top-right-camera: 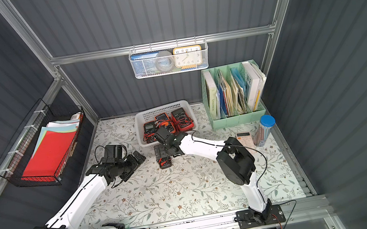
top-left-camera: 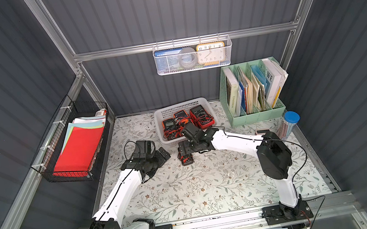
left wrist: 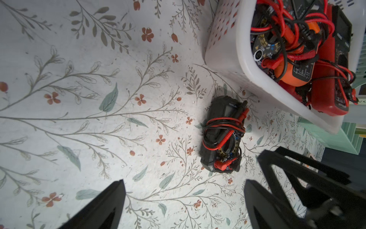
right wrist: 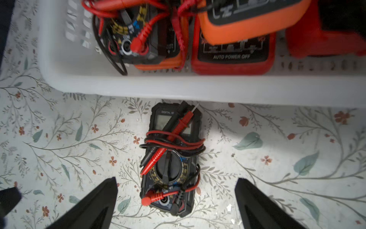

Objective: Put the multimeter into the basket
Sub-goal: Move the multimeter to the center of the board.

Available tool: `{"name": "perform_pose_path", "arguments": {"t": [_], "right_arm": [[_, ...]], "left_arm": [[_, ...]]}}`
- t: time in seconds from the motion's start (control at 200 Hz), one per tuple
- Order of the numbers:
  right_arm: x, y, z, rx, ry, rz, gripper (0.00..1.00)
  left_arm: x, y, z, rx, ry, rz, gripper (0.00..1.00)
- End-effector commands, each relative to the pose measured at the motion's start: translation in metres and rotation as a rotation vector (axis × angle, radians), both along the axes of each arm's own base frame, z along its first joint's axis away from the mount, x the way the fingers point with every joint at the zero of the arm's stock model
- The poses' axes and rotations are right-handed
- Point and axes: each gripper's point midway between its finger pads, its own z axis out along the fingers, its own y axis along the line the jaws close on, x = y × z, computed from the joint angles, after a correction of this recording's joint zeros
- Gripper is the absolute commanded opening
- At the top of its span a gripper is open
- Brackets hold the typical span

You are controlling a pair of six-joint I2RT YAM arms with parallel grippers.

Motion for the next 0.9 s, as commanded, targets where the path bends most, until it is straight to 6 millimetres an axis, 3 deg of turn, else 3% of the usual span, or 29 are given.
{"name": "perform_pose_path", "arguments": {"t": [0.0, 0.61, 0.896], "right_arm": [[-0.004, 0.006, -0.014, -0.017, 0.031, -0.004, 0.99], [-0.008, 0.022, -0.059, -0.103, 0.077, 0.031, 0.98], [-0.013, 0.019, -0.084, -0.147, 0.115, 0.048, 0.89]], "left_arm": [[-0.002, 0.004, 0.000, 0.015, -0.001, 0.022, 0.99], [-0.005, 0.002, -0.003, 0.014, 0.004, -0.001, 0.99], [-0.006, 0.000, -0.003, 0.004, 0.006, -0.013, 0.99]]}}
